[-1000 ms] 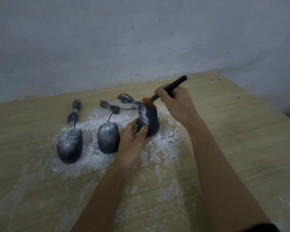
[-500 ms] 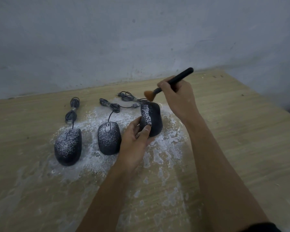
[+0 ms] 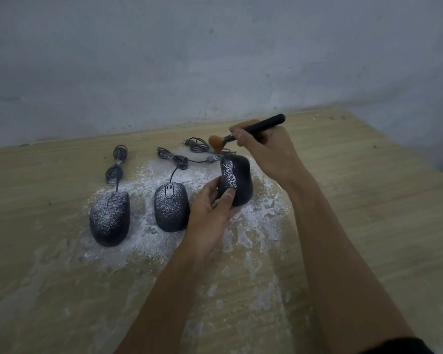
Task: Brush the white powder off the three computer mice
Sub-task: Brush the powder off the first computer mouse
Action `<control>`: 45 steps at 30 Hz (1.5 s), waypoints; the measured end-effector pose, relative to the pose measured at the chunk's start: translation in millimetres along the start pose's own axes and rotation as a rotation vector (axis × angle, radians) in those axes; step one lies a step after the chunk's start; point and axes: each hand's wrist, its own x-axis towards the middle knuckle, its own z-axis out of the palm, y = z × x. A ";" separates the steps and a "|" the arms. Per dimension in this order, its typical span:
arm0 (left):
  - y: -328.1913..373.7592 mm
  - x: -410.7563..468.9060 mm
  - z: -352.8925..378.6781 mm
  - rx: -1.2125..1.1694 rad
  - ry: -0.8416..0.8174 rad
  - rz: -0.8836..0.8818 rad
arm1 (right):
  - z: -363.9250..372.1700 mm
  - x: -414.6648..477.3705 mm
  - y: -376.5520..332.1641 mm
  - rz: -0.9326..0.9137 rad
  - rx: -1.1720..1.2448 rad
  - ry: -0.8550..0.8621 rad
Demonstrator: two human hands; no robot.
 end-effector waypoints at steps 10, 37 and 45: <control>3.1 -2.7 1.9 -0.003 0.012 -0.006 | -2.7 -1.1 -2.4 0.027 0.015 0.052; 1.3 -2.5 2.2 -0.002 0.024 -0.014 | -4.9 -4.8 -4.5 0.012 0.010 -0.005; 3.6 -2.7 3.4 0.005 0.027 -0.018 | -6.7 -6.1 -6.0 0.002 -0.029 -0.065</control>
